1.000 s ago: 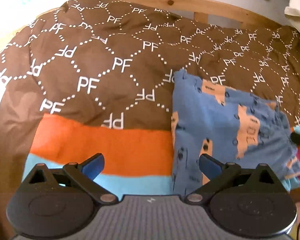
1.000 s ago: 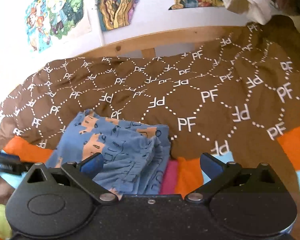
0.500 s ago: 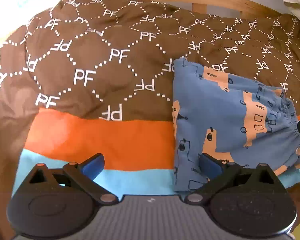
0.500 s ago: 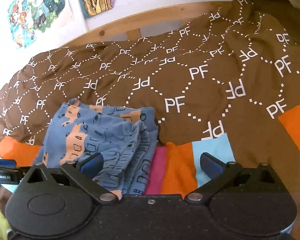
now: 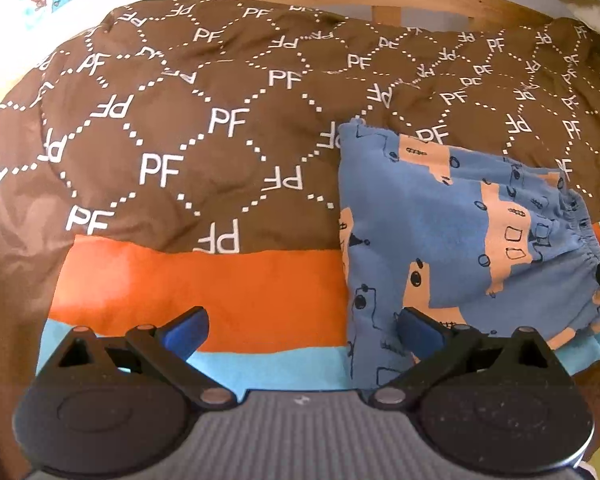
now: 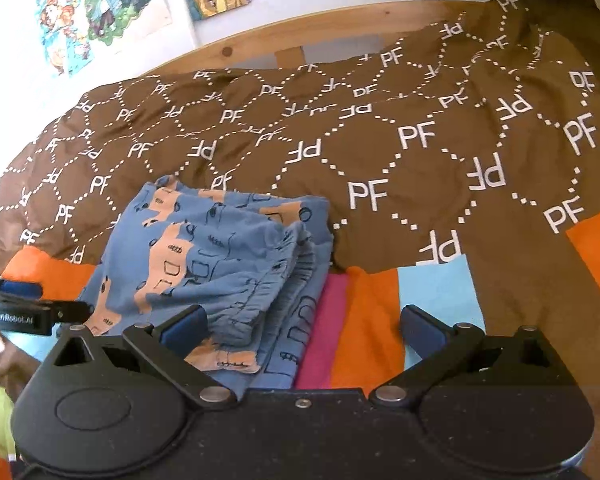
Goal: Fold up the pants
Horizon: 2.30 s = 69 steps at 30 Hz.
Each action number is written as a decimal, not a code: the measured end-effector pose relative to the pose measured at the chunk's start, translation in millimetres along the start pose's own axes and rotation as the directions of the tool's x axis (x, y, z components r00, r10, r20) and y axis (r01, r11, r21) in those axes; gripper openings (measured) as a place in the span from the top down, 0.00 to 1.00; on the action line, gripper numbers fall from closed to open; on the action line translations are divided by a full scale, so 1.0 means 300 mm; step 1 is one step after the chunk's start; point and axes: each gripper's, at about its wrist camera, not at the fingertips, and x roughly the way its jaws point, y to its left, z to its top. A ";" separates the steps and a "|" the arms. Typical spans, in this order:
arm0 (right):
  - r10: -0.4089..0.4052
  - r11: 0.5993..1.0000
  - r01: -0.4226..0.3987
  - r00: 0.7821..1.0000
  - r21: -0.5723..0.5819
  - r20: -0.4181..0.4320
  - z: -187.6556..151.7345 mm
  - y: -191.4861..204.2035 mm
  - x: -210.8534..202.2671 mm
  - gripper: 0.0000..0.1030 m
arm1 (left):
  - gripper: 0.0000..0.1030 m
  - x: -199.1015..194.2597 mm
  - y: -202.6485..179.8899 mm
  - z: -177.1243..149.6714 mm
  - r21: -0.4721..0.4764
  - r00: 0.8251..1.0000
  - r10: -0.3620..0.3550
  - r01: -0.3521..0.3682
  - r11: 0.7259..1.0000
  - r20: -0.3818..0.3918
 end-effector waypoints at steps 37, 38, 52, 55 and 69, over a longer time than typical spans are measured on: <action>0.356 0.920 -0.349 0.934 0.177 -0.011 0.129 -0.167 0.211 0.28 | 0.00 0.114 0.131 0.072 -0.219 0.904 -0.422 0.399 0.891 -0.069; 0.356 0.922 -0.348 0.934 0.169 -0.018 0.127 -0.160 0.213 0.29 | 0.01 0.116 0.131 0.074 -0.234 0.903 -0.423 0.398 0.887 -0.069; 0.319 0.934 -0.309 0.947 0.179 -0.027 0.116 -0.155 0.206 0.67 | 0.36 0.115 0.140 0.100 -0.307 0.912 -0.394 0.345 0.887 -0.114; 0.307 0.941 -0.299 0.951 0.159 -0.029 0.123 -0.140 0.203 0.69 | 0.41 0.110 0.112 0.109 -0.245 0.919 -0.369 0.329 0.912 -0.139; 0.288 0.948 -0.282 0.958 0.146 -0.015 0.132 -0.131 0.173 0.75 | 0.81 0.094 0.072 0.140 -0.194 0.915 -0.353 0.317 0.928 -0.196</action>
